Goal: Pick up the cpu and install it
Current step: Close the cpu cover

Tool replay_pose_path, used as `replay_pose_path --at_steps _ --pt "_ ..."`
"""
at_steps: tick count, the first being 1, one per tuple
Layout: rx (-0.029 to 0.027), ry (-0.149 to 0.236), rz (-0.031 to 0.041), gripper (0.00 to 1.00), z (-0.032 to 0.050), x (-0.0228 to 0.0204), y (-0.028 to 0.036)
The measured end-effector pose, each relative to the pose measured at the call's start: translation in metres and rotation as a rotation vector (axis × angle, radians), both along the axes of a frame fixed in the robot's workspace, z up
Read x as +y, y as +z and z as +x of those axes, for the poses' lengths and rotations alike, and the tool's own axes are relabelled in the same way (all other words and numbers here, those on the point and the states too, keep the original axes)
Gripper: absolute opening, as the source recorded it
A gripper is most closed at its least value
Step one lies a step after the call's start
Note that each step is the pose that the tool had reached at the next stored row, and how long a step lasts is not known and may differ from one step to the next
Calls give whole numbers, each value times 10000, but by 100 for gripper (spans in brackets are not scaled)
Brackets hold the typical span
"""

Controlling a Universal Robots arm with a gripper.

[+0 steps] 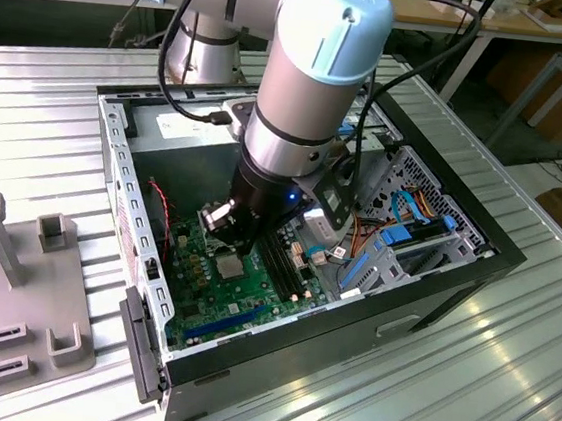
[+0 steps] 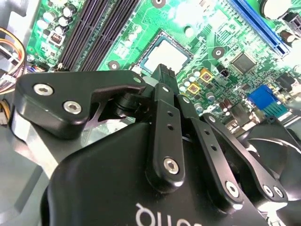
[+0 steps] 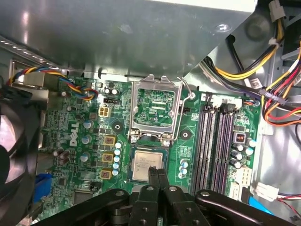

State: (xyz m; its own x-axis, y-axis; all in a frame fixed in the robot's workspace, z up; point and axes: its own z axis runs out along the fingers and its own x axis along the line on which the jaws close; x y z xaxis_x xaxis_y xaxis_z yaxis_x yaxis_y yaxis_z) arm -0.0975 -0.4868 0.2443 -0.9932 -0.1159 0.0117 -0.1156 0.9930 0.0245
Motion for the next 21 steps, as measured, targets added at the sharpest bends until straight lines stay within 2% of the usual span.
replay_pose_path --at_steps 10,16,21 --pt "0 119 5 11 0 0 124" --pt "0 147 5 11 4 0 130" --pt "0 210 6 11 67 12 130"
